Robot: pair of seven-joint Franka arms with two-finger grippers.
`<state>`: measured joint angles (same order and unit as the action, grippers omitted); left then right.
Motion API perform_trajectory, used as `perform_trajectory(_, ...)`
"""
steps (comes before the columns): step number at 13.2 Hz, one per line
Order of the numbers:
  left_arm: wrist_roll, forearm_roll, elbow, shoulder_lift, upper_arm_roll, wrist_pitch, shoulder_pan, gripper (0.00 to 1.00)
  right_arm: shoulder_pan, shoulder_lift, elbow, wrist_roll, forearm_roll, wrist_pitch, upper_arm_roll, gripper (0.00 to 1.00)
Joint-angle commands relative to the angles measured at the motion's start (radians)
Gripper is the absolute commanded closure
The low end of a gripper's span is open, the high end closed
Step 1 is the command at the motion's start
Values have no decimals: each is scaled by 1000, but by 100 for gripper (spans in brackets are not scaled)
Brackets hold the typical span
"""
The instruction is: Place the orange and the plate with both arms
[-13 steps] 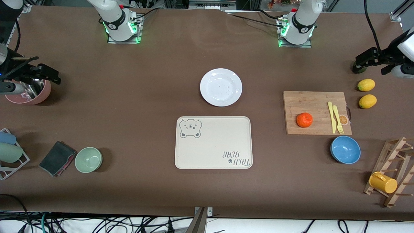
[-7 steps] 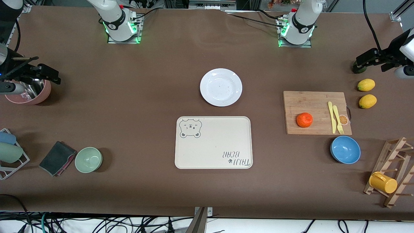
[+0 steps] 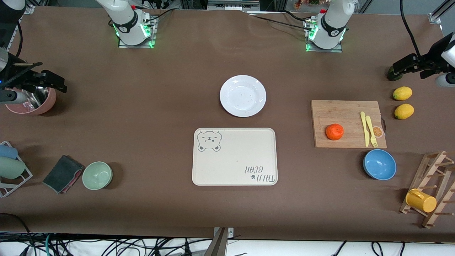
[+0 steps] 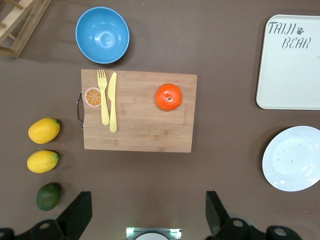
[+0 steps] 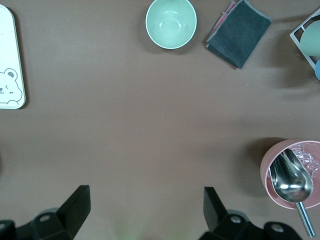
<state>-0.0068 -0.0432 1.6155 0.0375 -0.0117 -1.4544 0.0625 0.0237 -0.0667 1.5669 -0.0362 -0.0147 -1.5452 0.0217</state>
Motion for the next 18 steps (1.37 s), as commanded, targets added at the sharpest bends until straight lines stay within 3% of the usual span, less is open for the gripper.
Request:
perform_trajectory(1, 4, 17, -26, -16, -16, -9, 29, 0, 1, -2, -22, -4, 13, 20, 0, 0)
perform_trajectory(9, 8, 17, 96, -100, -11, -119, 11, 0, 1, -2, -24, -1, 12, 45, -2, 0)
perform_trajectory(18, -57, 11, 339, -240, -11, -558, -50, 0, 1, -2, -24, -1, 12, 45, -2, 0)
